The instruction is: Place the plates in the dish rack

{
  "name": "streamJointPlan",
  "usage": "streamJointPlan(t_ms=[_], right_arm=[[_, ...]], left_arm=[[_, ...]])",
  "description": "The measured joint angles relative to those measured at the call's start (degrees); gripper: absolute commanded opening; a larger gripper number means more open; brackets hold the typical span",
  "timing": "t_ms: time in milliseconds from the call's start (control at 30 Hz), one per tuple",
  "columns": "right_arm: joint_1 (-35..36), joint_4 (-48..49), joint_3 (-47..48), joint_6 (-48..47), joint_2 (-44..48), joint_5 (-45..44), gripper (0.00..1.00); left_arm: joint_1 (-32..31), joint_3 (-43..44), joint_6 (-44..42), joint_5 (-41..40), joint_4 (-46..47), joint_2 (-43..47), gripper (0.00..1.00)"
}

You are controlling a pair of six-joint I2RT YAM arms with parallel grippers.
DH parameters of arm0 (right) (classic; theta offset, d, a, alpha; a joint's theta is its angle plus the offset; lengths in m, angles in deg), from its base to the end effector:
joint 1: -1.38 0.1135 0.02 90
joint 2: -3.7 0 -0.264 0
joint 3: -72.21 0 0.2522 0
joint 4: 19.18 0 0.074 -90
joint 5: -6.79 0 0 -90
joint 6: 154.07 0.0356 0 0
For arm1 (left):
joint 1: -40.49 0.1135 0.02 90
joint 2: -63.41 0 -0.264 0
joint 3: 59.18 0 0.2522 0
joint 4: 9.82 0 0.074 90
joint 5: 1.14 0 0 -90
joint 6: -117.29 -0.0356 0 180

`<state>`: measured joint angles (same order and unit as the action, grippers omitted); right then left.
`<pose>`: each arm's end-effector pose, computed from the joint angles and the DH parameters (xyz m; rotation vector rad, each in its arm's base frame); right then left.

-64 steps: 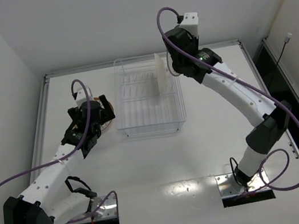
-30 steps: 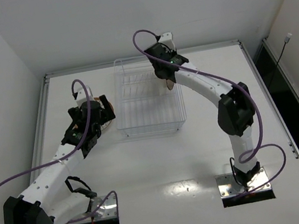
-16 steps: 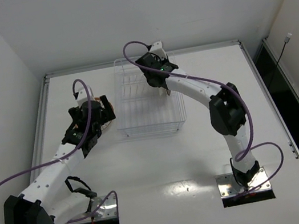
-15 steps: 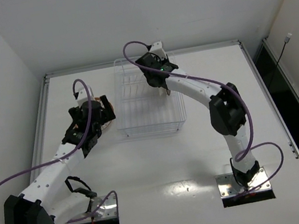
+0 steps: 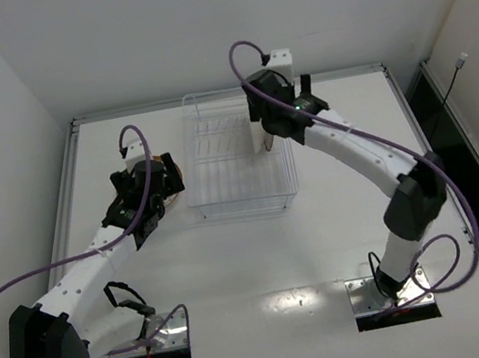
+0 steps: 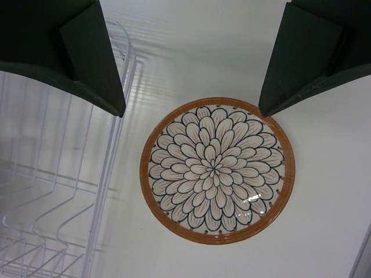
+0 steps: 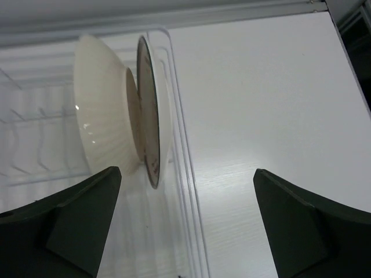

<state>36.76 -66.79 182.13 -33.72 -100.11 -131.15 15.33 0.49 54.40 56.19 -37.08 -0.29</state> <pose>0.3472 0.2141 0.3319 0.3125 2.0164 -0.2581 0.2285 -0.0861 0.2785 -0.3630 1.9906 0.0307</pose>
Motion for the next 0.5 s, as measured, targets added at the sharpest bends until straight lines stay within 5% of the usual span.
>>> streamJointPlan(t_ms=[167,367,500], right_arm=[[0.00,2.51,-3.65,5.55,13.90,1.18,0.98],[-0.57,10.69,-20.98,9.70,32.28,3.04,1.00],[-1.88,12.70,-25.79,9.46,35.26,4.81,1.00]], left_arm=[[0.00,0.00,-1.05,-1.64,0.55,-0.52,1.00],[0.00,1.27,-4.52,1.27,0.48,-5.11,1.00],[1.64,4.55,-5.88,4.22,-0.76,-8.81,1.00]])
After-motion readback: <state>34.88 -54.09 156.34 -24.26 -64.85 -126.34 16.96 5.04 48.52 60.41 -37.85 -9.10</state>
